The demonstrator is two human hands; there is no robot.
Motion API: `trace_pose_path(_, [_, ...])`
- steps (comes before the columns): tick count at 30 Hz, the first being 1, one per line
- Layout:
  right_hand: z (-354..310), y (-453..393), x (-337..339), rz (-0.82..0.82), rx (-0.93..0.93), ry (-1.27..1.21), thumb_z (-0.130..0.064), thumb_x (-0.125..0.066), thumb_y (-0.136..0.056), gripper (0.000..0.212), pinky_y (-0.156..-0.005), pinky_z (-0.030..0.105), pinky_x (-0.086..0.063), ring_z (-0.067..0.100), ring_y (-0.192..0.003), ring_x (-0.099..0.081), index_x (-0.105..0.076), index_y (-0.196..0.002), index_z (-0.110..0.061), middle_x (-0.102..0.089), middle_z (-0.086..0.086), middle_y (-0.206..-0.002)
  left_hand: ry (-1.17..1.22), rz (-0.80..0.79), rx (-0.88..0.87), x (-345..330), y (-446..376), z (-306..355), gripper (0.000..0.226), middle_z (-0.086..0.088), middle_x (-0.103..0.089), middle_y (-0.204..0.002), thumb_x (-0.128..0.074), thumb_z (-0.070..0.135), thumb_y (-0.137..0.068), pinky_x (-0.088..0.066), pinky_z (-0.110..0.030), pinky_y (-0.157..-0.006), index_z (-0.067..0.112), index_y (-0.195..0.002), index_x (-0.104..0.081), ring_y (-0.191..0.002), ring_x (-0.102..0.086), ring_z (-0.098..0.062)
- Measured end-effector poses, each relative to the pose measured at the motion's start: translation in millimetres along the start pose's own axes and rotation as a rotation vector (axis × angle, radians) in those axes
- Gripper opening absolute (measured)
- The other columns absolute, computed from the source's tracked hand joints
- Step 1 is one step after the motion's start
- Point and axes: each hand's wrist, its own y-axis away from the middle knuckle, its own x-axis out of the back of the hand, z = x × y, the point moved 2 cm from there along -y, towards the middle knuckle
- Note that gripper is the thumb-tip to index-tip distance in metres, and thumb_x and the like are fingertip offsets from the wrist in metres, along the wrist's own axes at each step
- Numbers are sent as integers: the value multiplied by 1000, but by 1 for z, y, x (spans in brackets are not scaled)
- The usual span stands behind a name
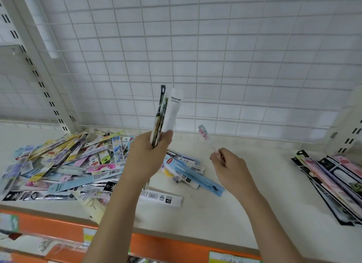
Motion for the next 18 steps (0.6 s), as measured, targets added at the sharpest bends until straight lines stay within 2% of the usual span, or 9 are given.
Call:
trace_pose_path(2, [-2, -2, -5, -45, 9, 81, -26, -47, -95, 30, -53, 29, -34, 16, -53, -39, -40, -66, -22, -42, -4, -57, -27, 14, -22, 4, 1, -4, 33, 1, -51, -52, -62, 30, -86, -38, -24, -54, -1, -76, -65, -49, -45, -14])
trace_pose_path(5, [-7, -6, -16, -126, 16, 198, -30, -53, -91, 24, -55, 33, -39, 20, -61, -47, -47, -71, -18, -47, -4, -63, -59, 54, -10, 11, 3, -9, 27, 2, -57, -58, -70, 26, -81, -41, -16, -50, 2, -76, -59, -48, -50, -4])
trace_pose_path(8, [-14, -6, -28, -193, 21, 321, -38, -59, -85, 24, -52, 28, -34, 21, -72, -50, -47, -78, -18, -51, -4, -74, -12, 103, 6, 20, 5, -11, 13, 3, -66, -64, -64, 20, -86, -38, -6, -39, 14, -84, -52, -42, -50, 3])
trace_pose_path(10, [-15, -7, -32, -245, 10, 387, -40, -62, -83, 27, -50, 23, -31, 20, -77, -51, -51, -90, -17, -52, -2, -85, 38, 142, 22, 28, 6, -13, 6, 2, -69, -66, -57, 17, -89, -41, -12, -39, 19, -92, -52, -39, -46, -3])
trace_pose_path(12, [-17, -5, -33, -285, -10, 374, -39, -61, -86, 28, -49, 21, -31, 20, -78, -49, -55, -99, -15, -51, -2, -84, 41, 169, 28, 35, 7, -16, 8, 4, -71, -66, -53, 18, -91, -43, -22, -51, 24, -87, -56, -44, -43, -5])
trace_pose_path(14, [-18, -5, -31, -306, 4, 365, -33, -56, -90, 10, -50, 21, -30, 21, -77, -48, -53, -86, -25, -45, -6, -72, 59, 179, 51, 42, 7, -20, 17, 9, -71, -62, -51, 20, -93, -40, -27, -60, 29, -80, -58, -54, -45, -10])
trace_pose_path(16, [-19, -5, -28, -329, -7, 385, -32, -52, -92, 32, -51, 23, -30, 22, -75, -46, -34, -67, -30, -40, -7, -67, 62, 186, 85, 46, 9, -24, 20, 10, -69, -59, -48, 20, -94, -41, -28, -61, 27, -79, -59, -61, -48, -14])
trace_pose_path(18, [-17, -9, -27, -321, -14, 385, -34, -51, -93, 35, -51, 25, -29, 21, -71, -44, -30, -66, -24, -40, -5, -69, 62, 179, 117, 46, 10, -26, 24, 8, -70, -73, -46, 20, -96, -43, -30, -68, 24, -78, -62, -73, -52, -15])
